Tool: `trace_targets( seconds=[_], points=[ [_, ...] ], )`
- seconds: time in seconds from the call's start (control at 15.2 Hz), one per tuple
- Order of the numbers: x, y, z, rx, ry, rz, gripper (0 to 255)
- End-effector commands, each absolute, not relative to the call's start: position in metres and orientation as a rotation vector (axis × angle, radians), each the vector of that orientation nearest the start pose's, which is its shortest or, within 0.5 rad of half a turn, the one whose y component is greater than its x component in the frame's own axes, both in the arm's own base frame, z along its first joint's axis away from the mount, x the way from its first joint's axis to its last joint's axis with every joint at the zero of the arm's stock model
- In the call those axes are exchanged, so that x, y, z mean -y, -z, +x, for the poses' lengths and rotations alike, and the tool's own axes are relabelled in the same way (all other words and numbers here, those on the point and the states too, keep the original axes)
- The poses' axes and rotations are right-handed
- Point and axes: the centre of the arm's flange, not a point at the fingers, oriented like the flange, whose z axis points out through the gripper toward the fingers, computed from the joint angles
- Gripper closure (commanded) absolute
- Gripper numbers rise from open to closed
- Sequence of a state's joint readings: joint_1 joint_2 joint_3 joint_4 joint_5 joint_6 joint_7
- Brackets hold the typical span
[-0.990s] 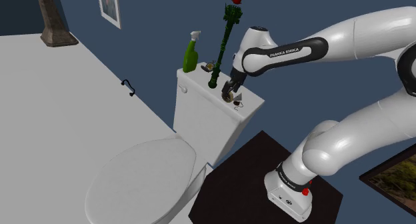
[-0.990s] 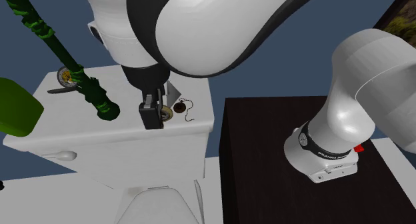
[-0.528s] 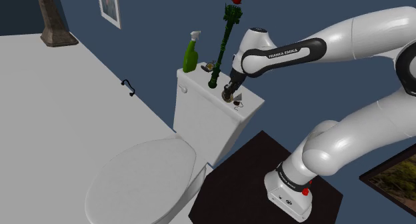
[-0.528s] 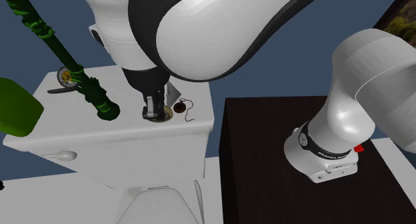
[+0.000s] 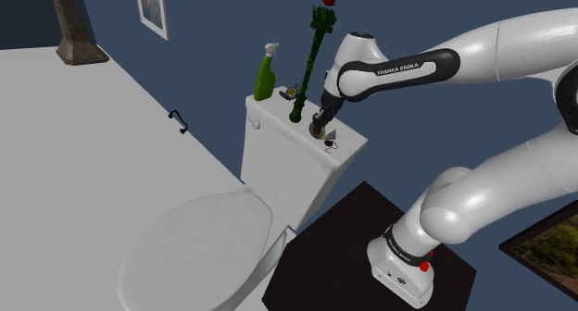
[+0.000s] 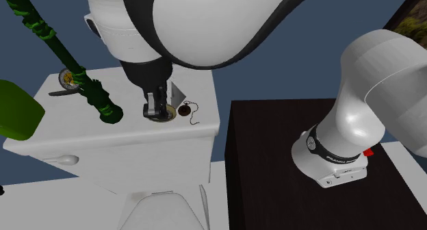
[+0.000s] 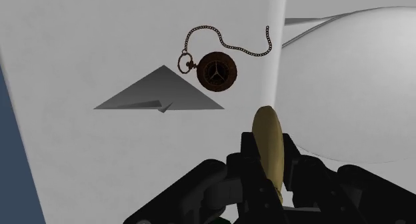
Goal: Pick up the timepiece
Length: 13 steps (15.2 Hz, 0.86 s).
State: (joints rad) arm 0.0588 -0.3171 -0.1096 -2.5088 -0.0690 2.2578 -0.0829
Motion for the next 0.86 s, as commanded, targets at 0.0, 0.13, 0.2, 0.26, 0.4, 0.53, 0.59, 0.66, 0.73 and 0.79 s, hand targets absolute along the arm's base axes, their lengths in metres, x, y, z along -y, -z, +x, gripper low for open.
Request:
trace_targets(
  seconds=[0.0,0.13,0.2,0.26,0.4,0.53,0.59,0.66,0.73,0.79],
  points=[
    [0.025,-0.410,0.434,0.124,0.100,-3.162,255],
    [0.025,-0.421,0.434,0.124,0.100,-3.162,255],
    [0.025,-0.426,0.434,0.124,0.100,-3.162,255],
    [0.025,-0.431,0.434,0.124,0.100,-3.162,255],
    [0.025,-0.442,0.434,0.124,0.100,-3.162,255],
    [0.025,-0.452,0.434,0.124,0.100,-3.162,255],
    [0.025,-0.458,0.434,0.124,0.100,-3.162,255],
    [0.025,-0.463,0.434,0.124,0.100,-3.162,255],
    [0.025,-0.464,0.434,0.124,0.100,-3.162,255],
    [0.025,-0.464,0.434,0.124,0.100,-3.162,255]
  ],
)
